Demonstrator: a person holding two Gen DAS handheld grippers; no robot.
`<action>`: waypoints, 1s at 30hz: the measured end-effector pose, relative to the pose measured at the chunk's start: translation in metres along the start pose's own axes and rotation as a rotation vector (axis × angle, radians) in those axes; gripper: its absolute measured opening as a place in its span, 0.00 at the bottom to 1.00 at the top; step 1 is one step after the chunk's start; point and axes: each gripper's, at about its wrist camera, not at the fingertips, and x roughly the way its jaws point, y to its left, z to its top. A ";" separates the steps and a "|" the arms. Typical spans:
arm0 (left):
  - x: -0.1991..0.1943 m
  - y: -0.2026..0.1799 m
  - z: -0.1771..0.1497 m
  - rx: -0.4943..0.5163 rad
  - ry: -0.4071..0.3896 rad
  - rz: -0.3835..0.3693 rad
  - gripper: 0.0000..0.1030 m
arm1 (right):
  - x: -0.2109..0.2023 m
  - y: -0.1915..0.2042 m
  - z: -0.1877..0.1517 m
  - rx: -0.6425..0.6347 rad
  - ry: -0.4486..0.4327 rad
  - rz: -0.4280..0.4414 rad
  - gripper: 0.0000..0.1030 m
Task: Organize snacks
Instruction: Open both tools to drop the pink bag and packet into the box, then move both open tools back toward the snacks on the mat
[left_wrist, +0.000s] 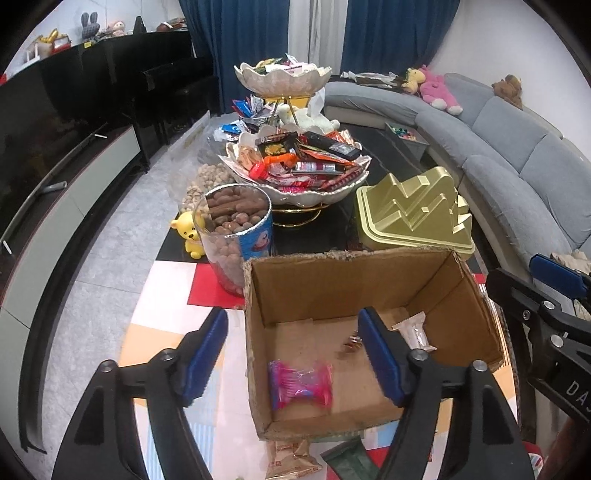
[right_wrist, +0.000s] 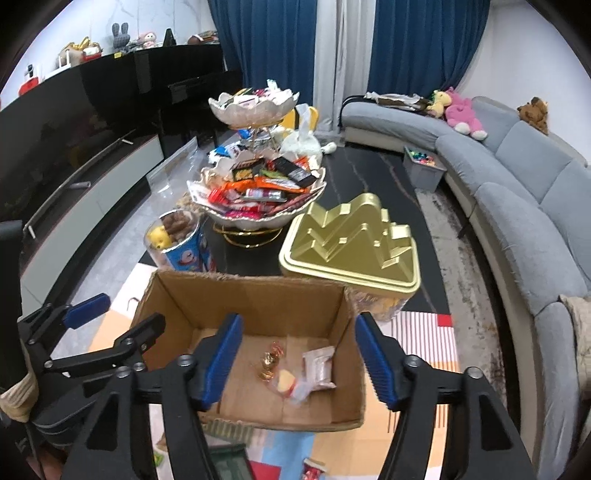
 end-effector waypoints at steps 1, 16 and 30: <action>-0.002 0.000 0.000 0.001 -0.007 0.005 0.80 | -0.001 -0.001 0.001 0.001 -0.001 0.000 0.64; -0.043 0.002 0.003 0.000 -0.066 0.012 0.82 | -0.041 -0.003 0.003 0.008 -0.062 -0.012 0.64; -0.081 -0.001 -0.011 0.009 -0.100 0.017 0.82 | -0.078 -0.003 -0.007 0.017 -0.104 -0.010 0.64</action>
